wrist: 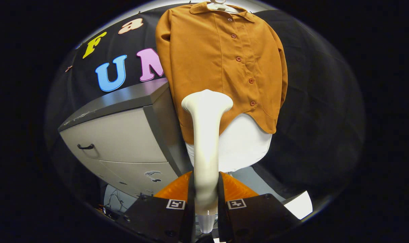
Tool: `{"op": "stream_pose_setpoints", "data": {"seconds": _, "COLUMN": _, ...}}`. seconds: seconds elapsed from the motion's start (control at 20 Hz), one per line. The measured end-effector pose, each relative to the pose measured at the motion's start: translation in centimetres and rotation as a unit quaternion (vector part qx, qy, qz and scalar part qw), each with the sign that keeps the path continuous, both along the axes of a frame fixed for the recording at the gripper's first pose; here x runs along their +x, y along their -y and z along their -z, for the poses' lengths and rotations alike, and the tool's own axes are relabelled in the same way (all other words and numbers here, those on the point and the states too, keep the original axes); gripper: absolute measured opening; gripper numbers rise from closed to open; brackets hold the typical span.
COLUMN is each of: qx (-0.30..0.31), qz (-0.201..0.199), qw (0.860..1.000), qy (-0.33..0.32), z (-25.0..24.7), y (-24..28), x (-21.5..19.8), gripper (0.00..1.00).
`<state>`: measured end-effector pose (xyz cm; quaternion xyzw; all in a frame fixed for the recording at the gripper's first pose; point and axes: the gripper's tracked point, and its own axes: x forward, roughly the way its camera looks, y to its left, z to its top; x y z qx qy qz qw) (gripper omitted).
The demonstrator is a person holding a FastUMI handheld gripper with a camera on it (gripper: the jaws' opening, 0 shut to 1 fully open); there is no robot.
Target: Iron the clothes twice with a garment steamer, once on the left side and once on the right side.
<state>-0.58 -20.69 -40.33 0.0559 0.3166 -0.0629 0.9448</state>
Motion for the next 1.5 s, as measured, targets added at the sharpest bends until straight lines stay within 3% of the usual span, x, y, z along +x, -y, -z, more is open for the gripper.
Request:
{"op": "stream_pose_setpoints", "data": {"seconds": 0.35, "qx": -0.007, "qz": -0.013, "qw": 0.995, "qy": 0.098, "z": -11.0, "y": 0.3, "x": 1.1, "gripper": 0.30}}
{"op": "stream_pose_setpoints", "data": {"seconds": 0.7, "qx": -0.018, "qz": -0.021, "qw": 0.977, "qy": 0.213, "z": -23.4, "y": 1.7, "x": 3.6, "gripper": 0.30}}
{"op": "stream_pose_setpoints", "data": {"seconds": 1.0, "qx": -0.018, "qz": 0.000, "qw": 0.960, "qy": 0.279, "z": -31.0, "y": 5.6, "x": 6.6, "gripper": 0.30}}
{"op": "stream_pose_setpoints", "data": {"seconds": 1.25, "qx": -0.038, "qz": 0.028, "qw": 0.948, "qy": 0.315, "z": -34.6, "y": 11.1, "x": 9.7, "gripper": 0.30}}
{"op": "stream_pose_setpoints", "data": {"seconds": 1.5, "qx": -0.045, "qz": 0.049, "qw": 0.947, "qy": 0.316, "z": -33.9, "y": 16.1, "x": 12.6, "gripper": 0.30}}
